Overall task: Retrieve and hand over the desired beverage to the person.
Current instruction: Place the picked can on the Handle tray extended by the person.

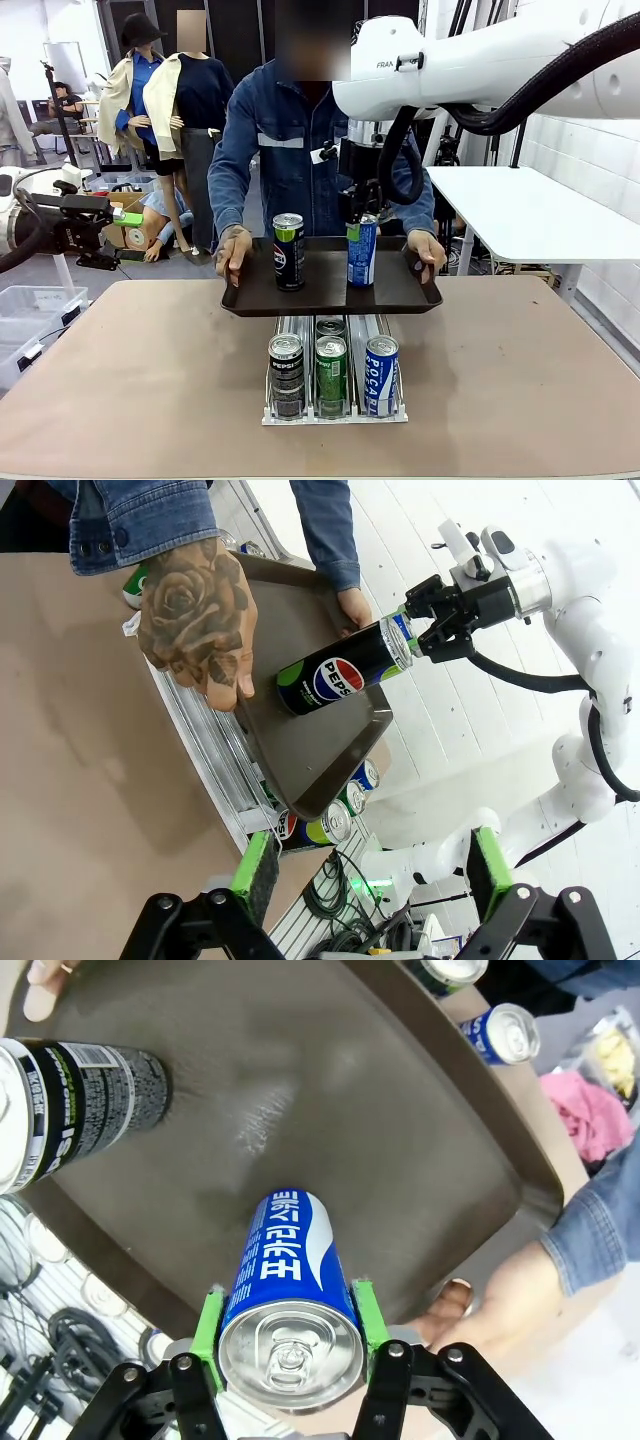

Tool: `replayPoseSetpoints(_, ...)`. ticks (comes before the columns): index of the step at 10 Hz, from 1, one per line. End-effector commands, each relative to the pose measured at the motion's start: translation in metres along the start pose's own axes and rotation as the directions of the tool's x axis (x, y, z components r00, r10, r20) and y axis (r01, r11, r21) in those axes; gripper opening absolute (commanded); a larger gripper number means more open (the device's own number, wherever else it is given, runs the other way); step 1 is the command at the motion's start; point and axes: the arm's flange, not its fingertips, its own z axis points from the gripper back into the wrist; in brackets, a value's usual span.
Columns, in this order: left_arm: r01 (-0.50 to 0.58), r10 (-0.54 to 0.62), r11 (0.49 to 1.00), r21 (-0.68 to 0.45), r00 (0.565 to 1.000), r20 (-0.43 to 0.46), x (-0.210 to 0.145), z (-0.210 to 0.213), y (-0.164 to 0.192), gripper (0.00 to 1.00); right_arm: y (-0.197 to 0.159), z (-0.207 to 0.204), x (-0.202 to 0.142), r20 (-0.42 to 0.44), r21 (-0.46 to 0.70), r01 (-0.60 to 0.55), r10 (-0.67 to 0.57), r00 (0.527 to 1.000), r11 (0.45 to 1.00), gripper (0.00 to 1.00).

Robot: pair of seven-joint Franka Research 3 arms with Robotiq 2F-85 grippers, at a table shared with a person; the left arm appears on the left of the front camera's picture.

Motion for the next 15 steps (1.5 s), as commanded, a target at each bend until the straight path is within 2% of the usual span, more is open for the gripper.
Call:
replayPoseSetpoints(1,0.000,0.000,1.000,-0.013,1.000,0.016,0.000,0.001,-0.002,1.00,0.000,0.003,0.007,-0.019,0.001,-0.021,0.021,1.000,1.000,0.00)
replayPoseSetpoints(4,0.000,0.000,1.000,-0.013,1.000,0.016,0.000,0.001,-0.002,1.00,0.000,0.007,0.006,-0.015,-0.004,-0.026,0.026,1.000,1.000,0.00)
replayPoseSetpoints(5,0.000,0.000,1.000,-0.013,1.000,0.016,0.000,0.001,-0.002,1.00,-0.001,0.008,0.006,-0.015,-0.003,-0.027,0.027,1.000,1.000,0.06)
replayPoseSetpoints(6,0.000,0.000,1.000,-0.013,1.000,0.016,0.000,0.001,-0.002,1.00,-0.001,0.007,0.005,-0.015,0.001,-0.028,0.028,0.999,1.000,0.17)
replayPoseSetpoints(7,0.000,0.000,1.000,-0.013,1.000,0.016,0.000,0.001,-0.002,1.00,-0.001,0.008,0.005,-0.016,0.006,-0.029,0.030,0.999,1.000,0.34)
replayPoseSetpoints(10,0.000,0.000,1.000,-0.013,1.000,0.016,0.000,0.001,-0.002,1.00,-0.001,0.013,0.003,-0.014,-0.002,-0.028,0.028,0.999,1.000,0.94)
replayPoseSetpoints(11,0.000,0.000,1.000,-0.013,1.000,0.016,0.000,0.001,-0.002,1.00,0.000,0.014,0.002,-0.019,-0.008,-0.031,0.031,0.999,0.999,1.00)
replayPoseSetpoints(15,0.000,0.000,1.000,-0.013,1.000,0.016,0.000,0.001,-0.002,1.00,0.009,0.035,-0.005,-0.022,-0.057,-0.045,0.043,0.999,0.997,1.00)
